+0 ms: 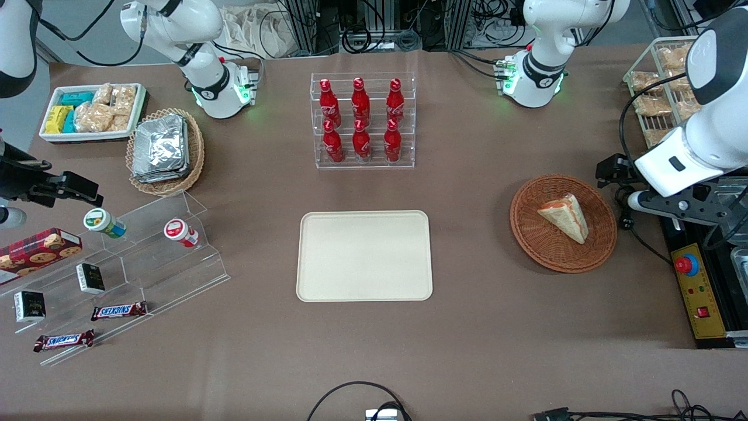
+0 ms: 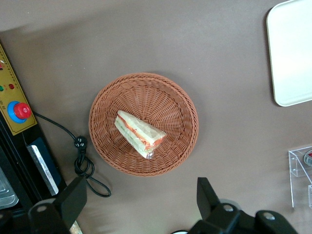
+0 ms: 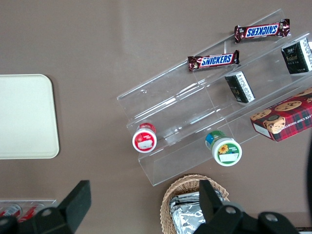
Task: Place sandwich from basket to tray
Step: 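Lower the open left gripper over the sandwich in the wicker basket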
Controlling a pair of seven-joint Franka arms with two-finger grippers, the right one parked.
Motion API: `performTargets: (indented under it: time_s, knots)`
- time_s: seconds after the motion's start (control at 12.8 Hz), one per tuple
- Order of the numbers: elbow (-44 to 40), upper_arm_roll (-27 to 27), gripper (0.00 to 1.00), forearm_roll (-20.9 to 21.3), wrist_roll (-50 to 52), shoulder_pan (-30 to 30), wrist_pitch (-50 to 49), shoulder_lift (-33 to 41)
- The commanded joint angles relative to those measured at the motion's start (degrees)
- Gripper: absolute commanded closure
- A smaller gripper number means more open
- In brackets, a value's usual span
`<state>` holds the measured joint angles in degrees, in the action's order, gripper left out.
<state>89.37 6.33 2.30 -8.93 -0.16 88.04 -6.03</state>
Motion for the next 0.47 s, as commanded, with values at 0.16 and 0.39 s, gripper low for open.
performTargets:
  time_s: [0.16, 0.39]
  knots:
    - [-2.8, -0.5, 0.00, 1.0, 0.9, -1.1, -1.1, -2.5]
    - [1.2, -0.8, 0.00, 0.2, 13.9, -0.8, -2.5, -2.6]
